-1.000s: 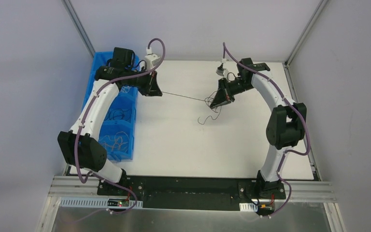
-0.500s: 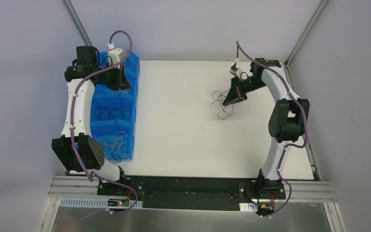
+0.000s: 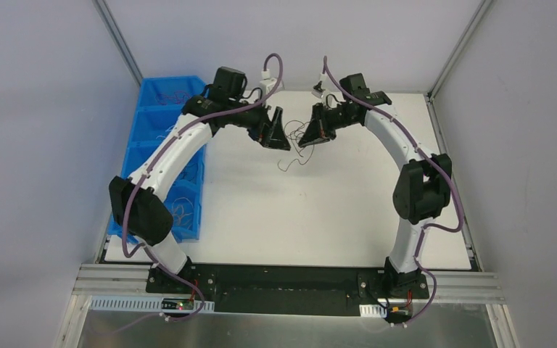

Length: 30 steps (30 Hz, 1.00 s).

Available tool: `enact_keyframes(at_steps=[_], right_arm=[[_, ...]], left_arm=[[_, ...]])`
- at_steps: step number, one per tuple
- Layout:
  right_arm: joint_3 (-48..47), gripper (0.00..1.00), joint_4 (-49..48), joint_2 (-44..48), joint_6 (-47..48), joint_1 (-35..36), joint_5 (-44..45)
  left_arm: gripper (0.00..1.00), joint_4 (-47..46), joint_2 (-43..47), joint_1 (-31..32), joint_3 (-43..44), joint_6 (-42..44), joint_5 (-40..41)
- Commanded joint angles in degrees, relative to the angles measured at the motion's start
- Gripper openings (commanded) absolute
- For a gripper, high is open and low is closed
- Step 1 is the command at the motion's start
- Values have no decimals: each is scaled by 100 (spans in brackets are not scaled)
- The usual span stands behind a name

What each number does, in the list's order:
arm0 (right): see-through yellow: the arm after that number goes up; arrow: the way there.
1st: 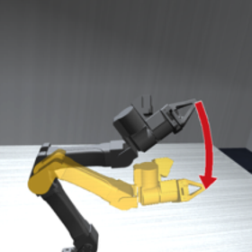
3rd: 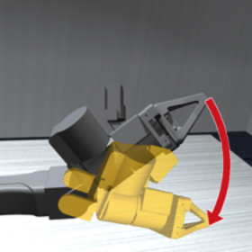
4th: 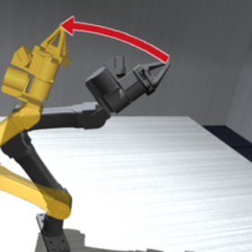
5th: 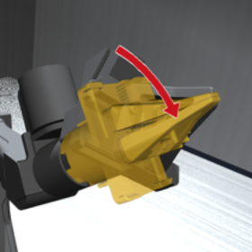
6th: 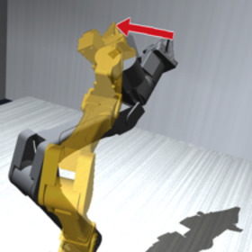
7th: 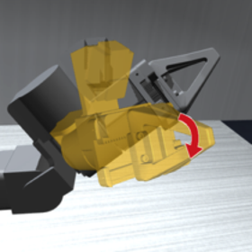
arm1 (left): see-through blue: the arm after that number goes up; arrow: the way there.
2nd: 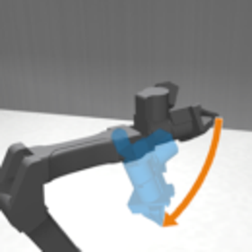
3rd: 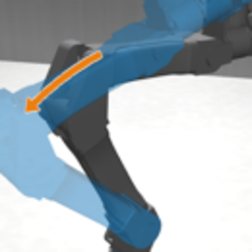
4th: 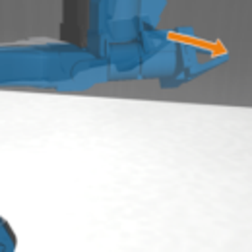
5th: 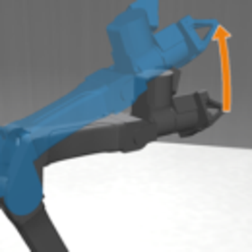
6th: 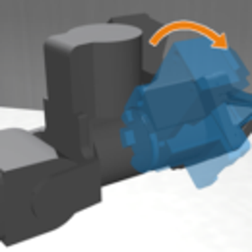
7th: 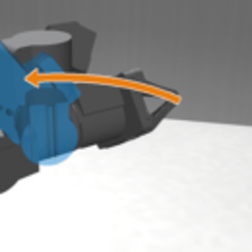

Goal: Untangle the cables

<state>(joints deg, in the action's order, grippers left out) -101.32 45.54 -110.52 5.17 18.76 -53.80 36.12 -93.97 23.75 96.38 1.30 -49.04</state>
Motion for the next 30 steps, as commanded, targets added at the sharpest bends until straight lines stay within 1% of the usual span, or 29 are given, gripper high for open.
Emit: enact_keyframes(at_steps=[1,3,6,8,11,13,14,15,17,18,22,26,28,30], right_arm=[[39,0,-1234,493,-1086,152,198],[130,0,-1437,548,-1271,224,213],[287,0,-1719,616,-1504,292,167],[346,0,-1724,636,-1493,309,136],[454,0,-1538,675,-1314,297,128],[536,1,-1351,716,-1120,273,126],[601,5,-1262,742,-1030,245,136],[674,9,-1167,769,-908,198,164],[853,18,-962,785,-628,51,288],[955,19,-860,782,-426,-37,390],[1253,17,-312,656,432,-416,853],[1346,17,239,483,1048,-729,1016],[1360,20,359,491,1193,-823,978],[1328,26,455,519,1323,-864,944]], left_arm=[[76,-752,-457,230,31,-1227,105],[74,-909,-629,311,88,-1464,175],[67,-1016,-818,381,129,-1701,424],[59,-1098,-833,380,98,-1824,503],[36,-1141,-777,370,100,-1709,559],[17,-1165,-683,322,113,-1542,564],[4,-1180,-620,267,109,-1445,548],[0,-1185,-553,198,109,-1373,538],[0,-1202,-421,-62,97,-1190,232],[0,-1199,-337,-215,96,-1084,77],[0,-1131,22,-1024,113,-844,-375],[0,-304,329,-1540,380,-21,-338],[0,169,472,-1759,521,450,-243],[0,628,614,-2055,689,830,-86]])
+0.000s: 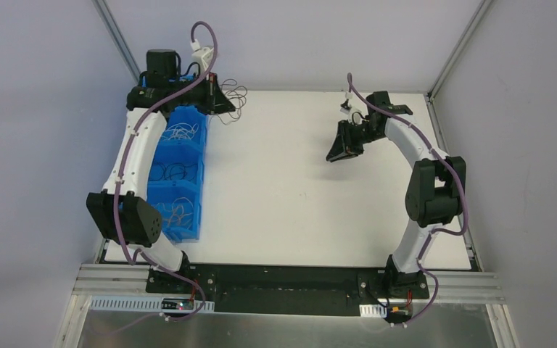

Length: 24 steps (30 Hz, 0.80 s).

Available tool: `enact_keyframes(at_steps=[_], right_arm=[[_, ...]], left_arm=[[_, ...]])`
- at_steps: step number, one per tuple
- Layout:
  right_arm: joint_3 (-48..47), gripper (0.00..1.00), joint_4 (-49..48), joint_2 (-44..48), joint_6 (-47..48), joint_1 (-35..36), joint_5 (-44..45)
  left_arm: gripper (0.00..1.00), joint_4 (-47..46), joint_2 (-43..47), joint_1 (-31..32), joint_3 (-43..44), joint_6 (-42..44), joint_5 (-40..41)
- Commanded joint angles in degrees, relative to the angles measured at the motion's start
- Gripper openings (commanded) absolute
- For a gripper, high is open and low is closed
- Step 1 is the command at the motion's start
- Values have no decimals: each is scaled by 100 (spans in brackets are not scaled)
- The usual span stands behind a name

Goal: Untangle the cables

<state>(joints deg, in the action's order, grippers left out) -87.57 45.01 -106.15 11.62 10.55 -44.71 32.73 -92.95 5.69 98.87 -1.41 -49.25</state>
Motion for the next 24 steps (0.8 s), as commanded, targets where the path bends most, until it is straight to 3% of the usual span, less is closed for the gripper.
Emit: enact_keyframes(at_steps=[1,10,15,24], right_arm=[[-57,30,530,105,702,-48,33],[-299,64,767,65,861,-61,-166],[-544,86,1039,-82,1033,-58,-239],[-454,88,1229,30,1315,-121,-222]], left_arm=[[0,1193,611,-435,510,1257,-50],[0,3625,1134,-2163,743,4152,888],[0,3809,1142,-2723,490,4953,1281],[0,3699,772,-3368,-619,6094,1938]])
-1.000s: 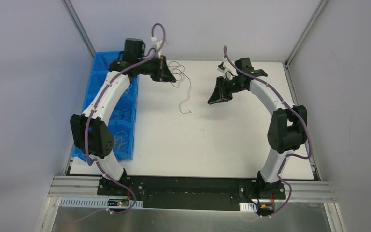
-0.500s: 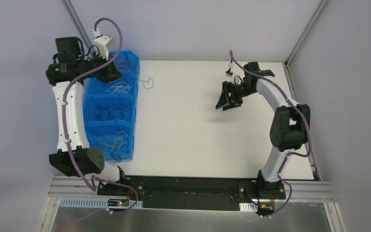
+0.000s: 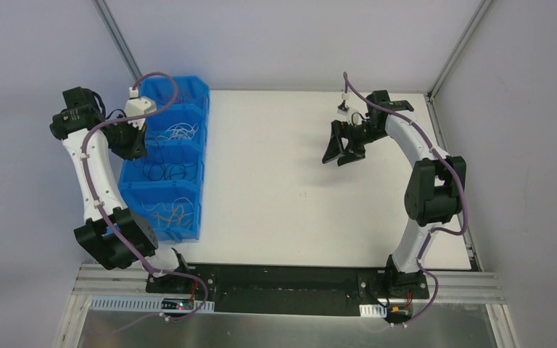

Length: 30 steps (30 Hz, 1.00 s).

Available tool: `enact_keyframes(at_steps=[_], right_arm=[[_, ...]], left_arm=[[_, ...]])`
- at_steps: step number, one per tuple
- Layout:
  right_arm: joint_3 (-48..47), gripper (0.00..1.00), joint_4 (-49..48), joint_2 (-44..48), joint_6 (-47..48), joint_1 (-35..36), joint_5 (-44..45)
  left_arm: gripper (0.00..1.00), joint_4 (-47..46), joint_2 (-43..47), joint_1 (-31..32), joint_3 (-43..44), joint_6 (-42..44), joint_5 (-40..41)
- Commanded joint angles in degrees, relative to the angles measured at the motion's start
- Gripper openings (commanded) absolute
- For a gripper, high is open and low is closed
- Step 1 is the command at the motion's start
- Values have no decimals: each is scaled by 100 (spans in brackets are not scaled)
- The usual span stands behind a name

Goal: Untangle the cables

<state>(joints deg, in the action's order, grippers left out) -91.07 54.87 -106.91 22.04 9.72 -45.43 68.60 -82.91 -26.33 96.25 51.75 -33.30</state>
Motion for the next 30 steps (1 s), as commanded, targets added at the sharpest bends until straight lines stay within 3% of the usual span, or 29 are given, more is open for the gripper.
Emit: enact_keyframes(at_steps=[1,5,6,8,10,15,17,24,30], right_arm=[[-84,88,254,113,286,-51,-150],[-67,88,306,133,303,-74,-167],[-62,88,309,144,301,-75,-168],[-35,88,329,180,309,-89,-160],[15,88,331,215,310,-98,-159],[33,88,299,220,252,-122,-122],[-154,89,255,179,192,-154,-94],[-1246,90,229,-205,-70,-515,-65],[-1353,91,-260,45,-844,-839,85]], left_arm=[[0,76,-309,-172,-421,791,382],[0,-163,-596,-167,-649,576,351],[9,-180,-655,-158,-691,501,385],[37,-179,-736,-120,-707,342,546],[54,-174,-703,-118,-670,258,602],[80,-123,-551,98,-146,-255,817],[96,30,-653,342,262,-785,1068],[99,882,-1677,1561,2392,-3263,1608],[99,1135,-2596,2179,4135,-4191,1145]])
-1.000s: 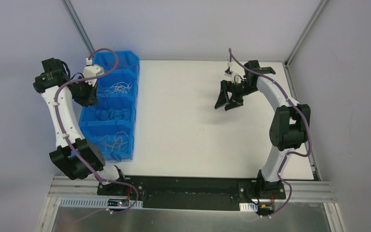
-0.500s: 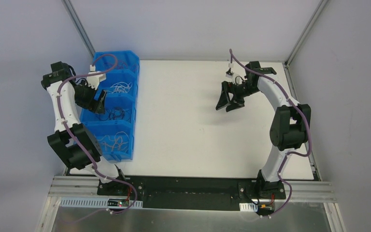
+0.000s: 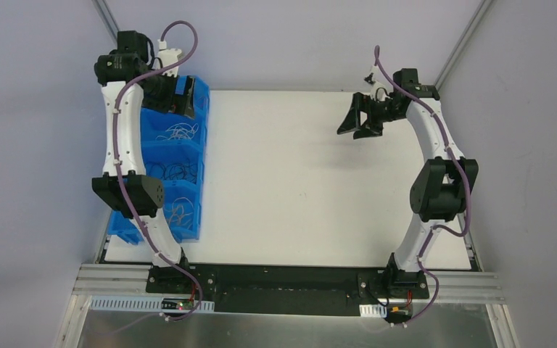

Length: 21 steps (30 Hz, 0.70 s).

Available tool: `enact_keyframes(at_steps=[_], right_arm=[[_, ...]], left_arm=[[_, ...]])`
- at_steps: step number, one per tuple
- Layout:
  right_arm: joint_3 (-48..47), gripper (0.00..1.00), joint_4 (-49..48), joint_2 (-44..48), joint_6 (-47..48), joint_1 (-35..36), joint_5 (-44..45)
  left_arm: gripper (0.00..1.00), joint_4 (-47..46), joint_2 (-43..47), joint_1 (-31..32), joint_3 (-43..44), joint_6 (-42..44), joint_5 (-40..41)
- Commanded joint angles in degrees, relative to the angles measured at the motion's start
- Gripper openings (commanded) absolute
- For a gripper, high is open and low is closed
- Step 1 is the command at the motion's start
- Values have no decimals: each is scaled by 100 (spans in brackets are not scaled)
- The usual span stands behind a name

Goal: Untangle the cables

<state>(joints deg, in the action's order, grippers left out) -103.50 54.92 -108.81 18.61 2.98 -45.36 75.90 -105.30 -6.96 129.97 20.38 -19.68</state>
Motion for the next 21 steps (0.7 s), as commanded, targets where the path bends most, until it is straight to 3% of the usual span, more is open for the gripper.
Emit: enact_keyframes(at_steps=[1,3,7,12,21], right_arm=[[-45,91,-330,332,-509,-186,133],[134,93,-461,532,-545,-214,294],[471,95,-768,768,-852,-225,302],[595,98,-993,1004,-1210,-210,335],[862,99,-1066,1929,-1333,-577,743]], left_arm=[[99,324,-436,368,844,-1110,-119],[99,222,-539,638,922,-1168,239],[99,198,-520,875,794,-1252,221],[99,119,-239,911,421,-1420,-43],[99,-198,-63,977,737,-1750,-63]])
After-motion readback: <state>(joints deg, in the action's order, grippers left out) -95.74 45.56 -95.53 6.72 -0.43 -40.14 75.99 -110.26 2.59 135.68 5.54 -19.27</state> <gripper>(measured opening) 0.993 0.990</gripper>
